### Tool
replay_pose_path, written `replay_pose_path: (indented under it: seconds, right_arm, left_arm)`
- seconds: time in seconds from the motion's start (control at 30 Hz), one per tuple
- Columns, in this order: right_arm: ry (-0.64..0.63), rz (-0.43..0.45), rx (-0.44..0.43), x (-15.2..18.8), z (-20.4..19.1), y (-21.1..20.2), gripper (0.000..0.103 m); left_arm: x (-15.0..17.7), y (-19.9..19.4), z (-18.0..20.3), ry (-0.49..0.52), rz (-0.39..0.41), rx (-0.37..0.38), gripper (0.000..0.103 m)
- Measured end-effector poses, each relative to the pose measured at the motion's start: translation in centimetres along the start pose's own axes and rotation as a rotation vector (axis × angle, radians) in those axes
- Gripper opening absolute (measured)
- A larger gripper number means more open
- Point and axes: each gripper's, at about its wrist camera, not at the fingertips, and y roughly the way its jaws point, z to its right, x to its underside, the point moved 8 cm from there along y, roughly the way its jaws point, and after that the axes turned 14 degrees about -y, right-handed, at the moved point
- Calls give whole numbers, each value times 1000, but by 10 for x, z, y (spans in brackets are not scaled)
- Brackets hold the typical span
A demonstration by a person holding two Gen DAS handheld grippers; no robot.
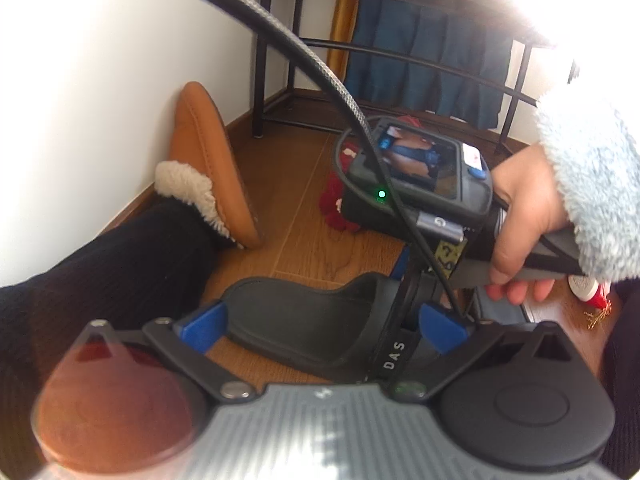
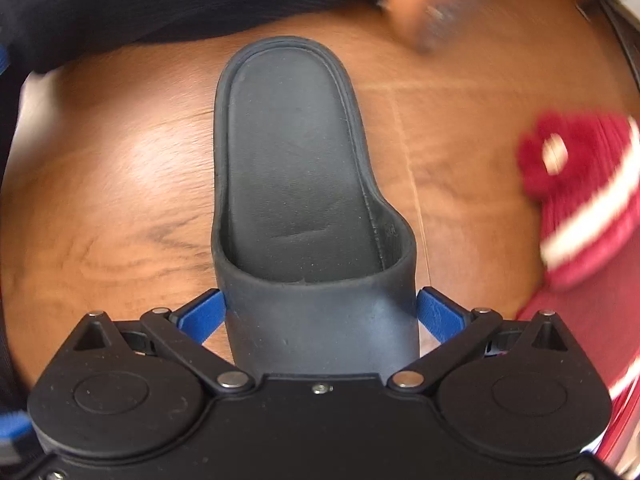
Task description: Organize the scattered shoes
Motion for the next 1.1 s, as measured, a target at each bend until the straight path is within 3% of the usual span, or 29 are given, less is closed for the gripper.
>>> replay_pose_path:
  seconds: [0.57,1.1]
  right_arm:
    - [702,41,-8,35,22,-11,103]
    - [1117,81,-131,79,-19,-1,102]
  left_arm:
    - [-6,-10,-9,-59,24,24,102]
    - [-11,-18,-18,-109,48,60,102]
